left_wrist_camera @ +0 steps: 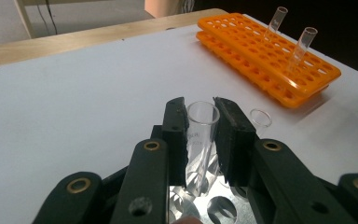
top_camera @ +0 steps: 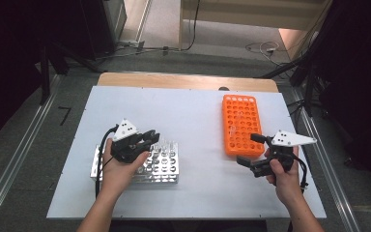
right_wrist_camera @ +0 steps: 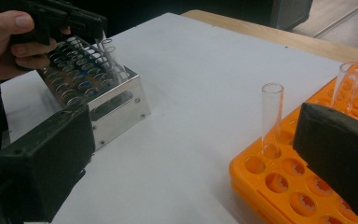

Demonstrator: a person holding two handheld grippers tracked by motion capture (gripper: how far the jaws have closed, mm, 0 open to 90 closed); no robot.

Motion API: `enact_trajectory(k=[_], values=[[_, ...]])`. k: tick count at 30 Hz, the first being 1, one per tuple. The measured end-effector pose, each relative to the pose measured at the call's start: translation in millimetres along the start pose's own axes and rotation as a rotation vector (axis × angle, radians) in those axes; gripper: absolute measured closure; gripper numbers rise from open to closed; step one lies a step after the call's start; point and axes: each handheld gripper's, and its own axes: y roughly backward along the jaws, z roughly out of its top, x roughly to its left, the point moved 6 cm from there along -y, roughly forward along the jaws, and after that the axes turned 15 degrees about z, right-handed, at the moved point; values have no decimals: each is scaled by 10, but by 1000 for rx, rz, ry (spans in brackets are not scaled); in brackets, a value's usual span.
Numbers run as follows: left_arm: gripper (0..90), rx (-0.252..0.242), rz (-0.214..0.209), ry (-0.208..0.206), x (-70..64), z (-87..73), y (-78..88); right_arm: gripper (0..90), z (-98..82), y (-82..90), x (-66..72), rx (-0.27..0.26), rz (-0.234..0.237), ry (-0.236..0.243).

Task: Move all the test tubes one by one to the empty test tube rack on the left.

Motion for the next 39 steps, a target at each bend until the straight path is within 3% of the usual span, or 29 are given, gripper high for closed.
enact_trajectory(k=[9, 15, 17, 20, 27, 33, 39], values=[[732, 63, 11, -38, -45, -58, -46, 0, -5, -2, -9, 2, 0, 1], [689, 70, 5, -16, -29, -52, -37, 0, -12, 3, -24, 3, -4, 0], [635, 61, -4, 0, -16, -31, -15, 0, -12, 10, -32, 1, -5, -1], [567, 27, -50, 18, -20, 18, 41, 0, -14, 23, -46, -2, -10, -3], [354, -54, -131, 27, -103, 131, 153, 0, -11, 27, -76, -2, -21, -4], [135, -69, -170, 14, -208, 154, 181, 0, 20, 62, -171, -24, -46, -18], [16, -99, -217, 16, -275, 180, 213, 0, 63, 70, -309, -38, -78, -26]])
